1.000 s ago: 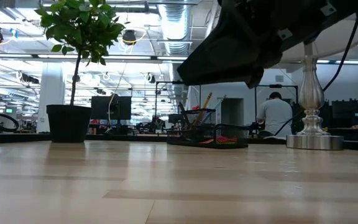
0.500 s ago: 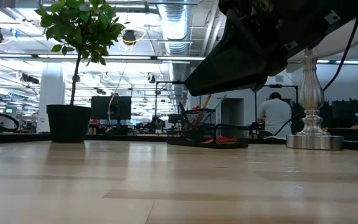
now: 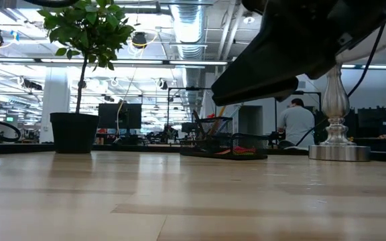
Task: Pick and place office supplies into organizer
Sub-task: Put the green scissors into the desk organizer
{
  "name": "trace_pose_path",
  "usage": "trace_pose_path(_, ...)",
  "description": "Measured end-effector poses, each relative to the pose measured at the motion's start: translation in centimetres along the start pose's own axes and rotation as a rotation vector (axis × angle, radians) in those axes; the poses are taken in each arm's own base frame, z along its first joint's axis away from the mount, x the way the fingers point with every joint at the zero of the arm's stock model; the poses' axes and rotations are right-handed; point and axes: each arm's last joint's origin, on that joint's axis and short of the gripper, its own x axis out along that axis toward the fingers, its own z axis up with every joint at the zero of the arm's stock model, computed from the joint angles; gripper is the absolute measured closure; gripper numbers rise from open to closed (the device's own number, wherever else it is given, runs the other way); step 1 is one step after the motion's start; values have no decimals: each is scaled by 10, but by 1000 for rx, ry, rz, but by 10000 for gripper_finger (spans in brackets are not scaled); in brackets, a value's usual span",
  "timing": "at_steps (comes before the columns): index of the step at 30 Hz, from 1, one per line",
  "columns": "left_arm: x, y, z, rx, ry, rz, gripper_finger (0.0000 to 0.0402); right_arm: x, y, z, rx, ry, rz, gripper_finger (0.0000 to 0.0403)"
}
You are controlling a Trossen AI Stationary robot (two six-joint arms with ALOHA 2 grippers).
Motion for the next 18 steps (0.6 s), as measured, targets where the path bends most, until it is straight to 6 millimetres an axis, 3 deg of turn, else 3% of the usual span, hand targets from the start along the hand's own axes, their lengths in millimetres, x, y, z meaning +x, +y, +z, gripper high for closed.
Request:
trace_pose_path(8, 5, 1, 1, 48, -34, 31, 296, -2, 5, -2, -9, 1, 13, 305)
trace_pose_path(15, 4, 3, 6, 76, -80, 49, 382, -2, 4, -2, -8, -3, 4, 305)
trace_pose_path(18, 0, -1, 10, 51, -116, 63, 387, -2, 4, -2, -8, -3, 4, 305)
